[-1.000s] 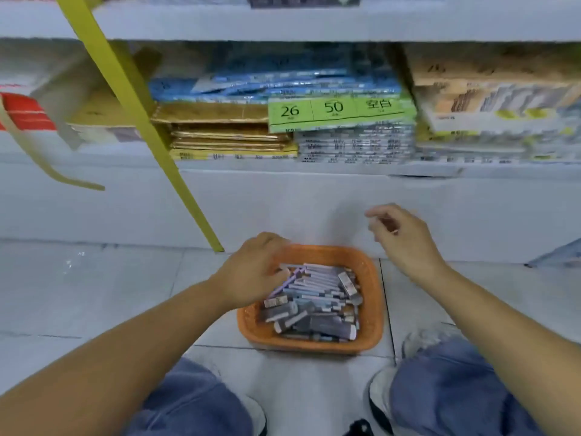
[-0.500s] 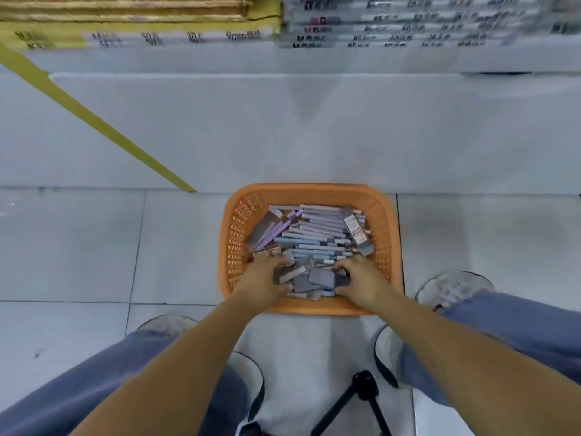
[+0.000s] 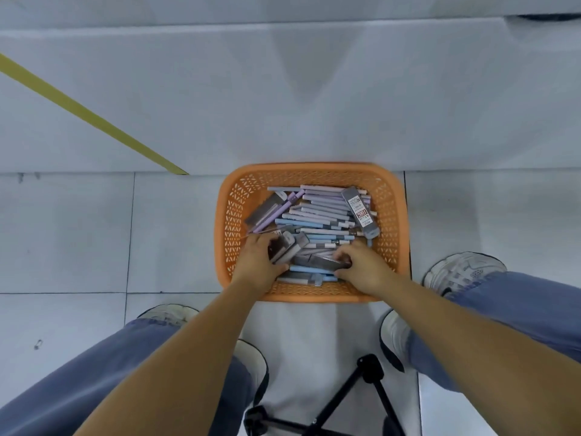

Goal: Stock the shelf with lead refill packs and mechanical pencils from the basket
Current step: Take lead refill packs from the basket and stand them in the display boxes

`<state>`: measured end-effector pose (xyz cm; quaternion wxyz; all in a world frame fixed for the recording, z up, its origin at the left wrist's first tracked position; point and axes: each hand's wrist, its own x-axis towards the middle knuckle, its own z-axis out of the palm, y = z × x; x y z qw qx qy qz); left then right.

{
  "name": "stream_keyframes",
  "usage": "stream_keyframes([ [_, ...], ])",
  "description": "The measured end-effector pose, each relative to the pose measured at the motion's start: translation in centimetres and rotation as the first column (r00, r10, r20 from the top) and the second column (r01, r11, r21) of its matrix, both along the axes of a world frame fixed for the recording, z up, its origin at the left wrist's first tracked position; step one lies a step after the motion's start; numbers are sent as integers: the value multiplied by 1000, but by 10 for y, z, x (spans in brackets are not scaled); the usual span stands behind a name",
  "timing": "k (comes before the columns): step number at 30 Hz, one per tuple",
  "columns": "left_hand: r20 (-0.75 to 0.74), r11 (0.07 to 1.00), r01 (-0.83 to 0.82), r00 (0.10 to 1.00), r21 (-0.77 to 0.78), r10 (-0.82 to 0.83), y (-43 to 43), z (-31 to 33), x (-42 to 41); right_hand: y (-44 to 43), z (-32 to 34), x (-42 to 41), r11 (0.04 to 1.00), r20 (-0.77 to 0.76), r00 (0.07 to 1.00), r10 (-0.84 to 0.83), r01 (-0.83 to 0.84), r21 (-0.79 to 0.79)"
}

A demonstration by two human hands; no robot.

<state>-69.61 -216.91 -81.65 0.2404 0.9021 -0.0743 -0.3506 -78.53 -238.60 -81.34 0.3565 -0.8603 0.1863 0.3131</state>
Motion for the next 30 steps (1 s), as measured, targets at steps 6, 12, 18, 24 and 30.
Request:
stream_keyframes([
  [6,-50,998,-32,998,-49,30,0,-4,5,-11,19,-1,981,194,963,-186,192,-13],
  [12,-154,986,-114,984,-119,95,3,-5,8,-7,11,26,896,295,895,-334,398,-195],
  [18,-94,951,-256,966,-175,243,4,3,11,1,4,28,873,337,866,-370,448,-192],
  [24,-90,868,-435,900,-240,426,-6,10,45,-4,11,25,931,314,889,-333,362,-39],
  [30,-55,905,-368,929,-213,365,-25,8,68,-9,22,18,879,240,846,-476,445,175],
])
